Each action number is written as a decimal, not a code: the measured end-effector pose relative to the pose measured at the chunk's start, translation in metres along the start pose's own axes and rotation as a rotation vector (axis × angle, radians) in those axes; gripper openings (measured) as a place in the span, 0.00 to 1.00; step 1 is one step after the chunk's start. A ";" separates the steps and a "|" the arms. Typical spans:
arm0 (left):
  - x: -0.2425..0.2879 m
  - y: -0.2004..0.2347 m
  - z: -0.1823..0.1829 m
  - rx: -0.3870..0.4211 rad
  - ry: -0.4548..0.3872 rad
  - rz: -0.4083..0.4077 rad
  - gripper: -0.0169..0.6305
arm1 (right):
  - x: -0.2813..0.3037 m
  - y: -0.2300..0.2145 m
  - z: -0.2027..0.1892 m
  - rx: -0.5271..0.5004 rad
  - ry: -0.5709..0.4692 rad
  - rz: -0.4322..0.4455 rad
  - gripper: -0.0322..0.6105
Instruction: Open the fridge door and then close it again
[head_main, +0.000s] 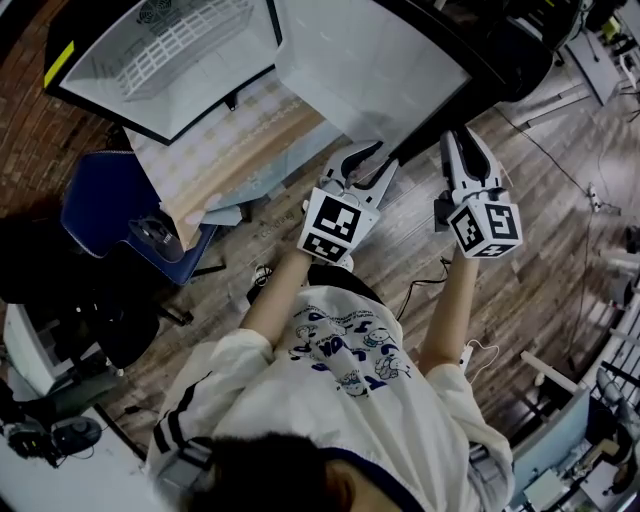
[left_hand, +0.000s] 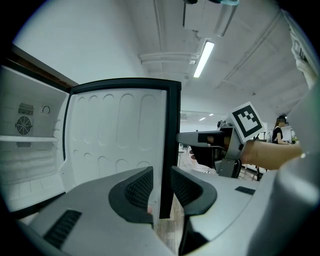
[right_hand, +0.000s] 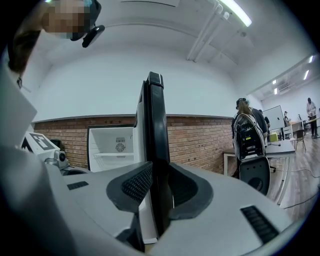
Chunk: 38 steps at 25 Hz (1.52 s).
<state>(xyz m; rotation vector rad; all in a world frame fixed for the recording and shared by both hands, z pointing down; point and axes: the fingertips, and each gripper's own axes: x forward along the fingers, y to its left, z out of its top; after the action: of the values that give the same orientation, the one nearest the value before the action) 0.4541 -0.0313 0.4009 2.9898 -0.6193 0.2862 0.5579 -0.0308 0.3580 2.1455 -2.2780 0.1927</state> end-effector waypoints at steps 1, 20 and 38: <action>-0.001 0.000 0.000 0.000 0.000 0.002 0.21 | 0.000 0.000 0.000 0.002 -0.002 0.000 0.22; -0.025 -0.008 -0.004 -0.010 -0.009 0.014 0.22 | -0.015 0.025 -0.005 -0.003 0.015 0.018 0.22; -0.066 -0.008 -0.004 -0.003 -0.042 -0.062 0.21 | -0.031 0.095 -0.015 -0.008 0.052 0.028 0.21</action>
<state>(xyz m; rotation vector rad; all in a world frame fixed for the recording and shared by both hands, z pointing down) 0.3968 0.0016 0.3918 3.0130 -0.5285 0.2188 0.4640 0.0072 0.3620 2.0798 -2.2775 0.2364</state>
